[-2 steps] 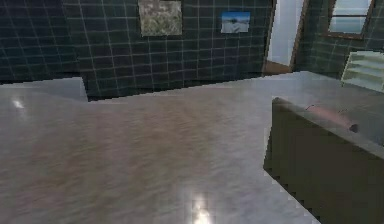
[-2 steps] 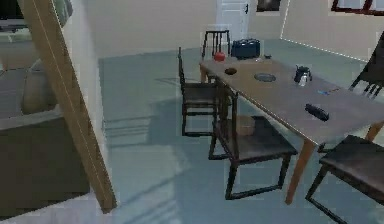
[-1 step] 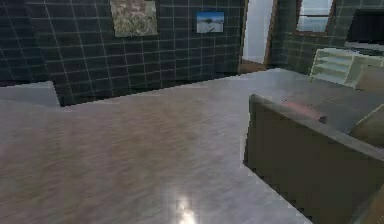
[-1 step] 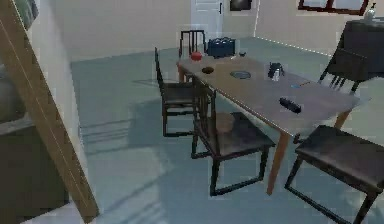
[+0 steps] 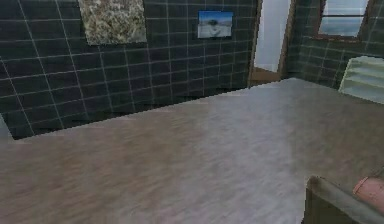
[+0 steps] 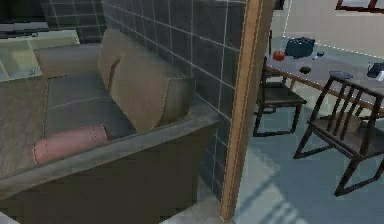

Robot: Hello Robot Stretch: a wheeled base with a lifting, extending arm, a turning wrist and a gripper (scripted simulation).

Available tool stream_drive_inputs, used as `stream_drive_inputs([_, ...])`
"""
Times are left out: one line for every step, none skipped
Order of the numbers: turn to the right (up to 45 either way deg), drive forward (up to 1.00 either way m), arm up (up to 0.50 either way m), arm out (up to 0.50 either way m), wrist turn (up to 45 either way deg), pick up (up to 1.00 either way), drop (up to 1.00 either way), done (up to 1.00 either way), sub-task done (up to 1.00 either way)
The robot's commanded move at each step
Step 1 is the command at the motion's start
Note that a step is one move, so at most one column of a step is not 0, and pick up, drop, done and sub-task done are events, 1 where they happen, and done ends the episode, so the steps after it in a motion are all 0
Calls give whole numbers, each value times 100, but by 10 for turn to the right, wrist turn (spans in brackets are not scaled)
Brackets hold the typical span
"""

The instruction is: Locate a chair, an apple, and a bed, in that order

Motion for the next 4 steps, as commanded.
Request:
stream_drive_inputs([30, 0, 0, 0, 0, 0, 0, 0, 0])
stream_drive_inputs([0, 90, 0, 0, 0, 0, 0, 0, 0])
stream_drive_inputs([210, 0, 0, 0, 0, 0, 0, 0, 0])
stream_drive_inputs([30, 0, 0, 0, 0, 0, 0, 0, 0])
